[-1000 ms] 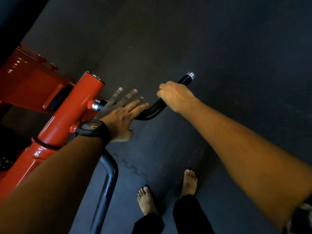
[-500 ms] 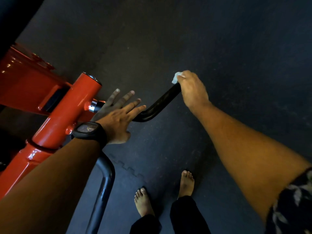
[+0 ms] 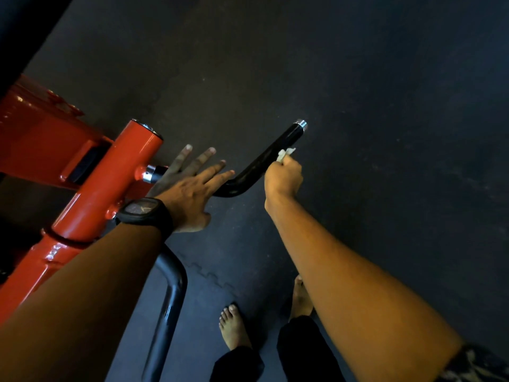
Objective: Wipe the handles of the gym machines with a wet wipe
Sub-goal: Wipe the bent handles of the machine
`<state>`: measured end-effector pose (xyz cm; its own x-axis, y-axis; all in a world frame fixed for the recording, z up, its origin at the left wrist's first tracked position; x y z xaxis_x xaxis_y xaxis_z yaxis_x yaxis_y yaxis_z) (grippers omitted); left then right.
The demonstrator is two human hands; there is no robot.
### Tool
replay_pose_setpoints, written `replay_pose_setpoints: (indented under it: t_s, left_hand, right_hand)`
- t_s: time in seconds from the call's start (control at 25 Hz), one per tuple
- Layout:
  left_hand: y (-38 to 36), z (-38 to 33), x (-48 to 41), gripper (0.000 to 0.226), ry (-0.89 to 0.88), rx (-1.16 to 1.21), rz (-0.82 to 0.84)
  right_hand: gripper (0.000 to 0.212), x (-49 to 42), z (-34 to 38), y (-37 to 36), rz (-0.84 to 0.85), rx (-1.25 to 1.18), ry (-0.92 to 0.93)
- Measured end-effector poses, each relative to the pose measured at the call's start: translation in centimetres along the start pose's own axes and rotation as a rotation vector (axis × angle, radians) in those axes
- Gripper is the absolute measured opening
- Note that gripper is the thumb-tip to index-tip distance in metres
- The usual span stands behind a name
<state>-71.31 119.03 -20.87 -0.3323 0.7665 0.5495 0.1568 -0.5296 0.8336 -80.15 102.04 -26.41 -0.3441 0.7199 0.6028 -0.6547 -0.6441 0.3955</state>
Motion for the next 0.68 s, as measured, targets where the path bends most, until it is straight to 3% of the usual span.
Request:
replay_pose_setpoints:
  t_s: [0.12,0.24,0.28,0.32,0.4,0.44,0.56,0.68]
  left_hand:
    - [-0.3,-0.3,-0.1,0.101,0.020,0.023,0.081]
    - [-0.6,0.5,-0.6,0.086,0.059,0.141,0.157]
    - [-0.4,0.5,-0.3,0.078,0.069,0.294,0.166]
    - [-0.3,0.5,0.3,0.067,0.096,0.603,0.149]
    - [0.6,0.6,1.1,0.045,0.136,1.291,0.068]
    - [1.7,0.5,2.6,0.036,0.133,1.500,-0.006]
    - [6.3,0.3,7.1,0.015,0.064,1.663,-0.226]
    - [10.8,1.8,12.1,0.013,0.111,1.707,-0.477]
  right_hand:
    - [0.030,0.5,-0.7,-0.2,0.002,0.008,-0.044]
    - [0.024,4.5,-0.5,-1.9,0.104,0.225,0.043]
    - [0.021,6.2,-0.1,-2.0,0.138,0.268,0.112]
    - [0.021,7.8,0.4,-1.5,0.161,0.276,0.187]
    - [0.020,8.8,2.3,-0.7,0.168,0.187,0.288]
    - [0.017,10.1,3.7,0.0,0.192,0.135,0.340]
    - [0.019,15.6,8.4,0.1,0.325,0.029,0.493]
    - [0.028,19.7,11.7,0.5,0.441,-0.169,0.424]
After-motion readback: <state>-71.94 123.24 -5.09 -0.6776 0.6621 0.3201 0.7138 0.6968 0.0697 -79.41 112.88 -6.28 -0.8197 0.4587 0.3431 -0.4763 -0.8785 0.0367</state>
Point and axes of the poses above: each hand's wrist, its own x-axis away from the middle knuckle, its own y-axis out of the back of the hand, z = x × y, the point moved 9 cm from there along -x, towards the middle knuckle, and after that the axes turned 10 degrees about z, right-handed, at the moved point
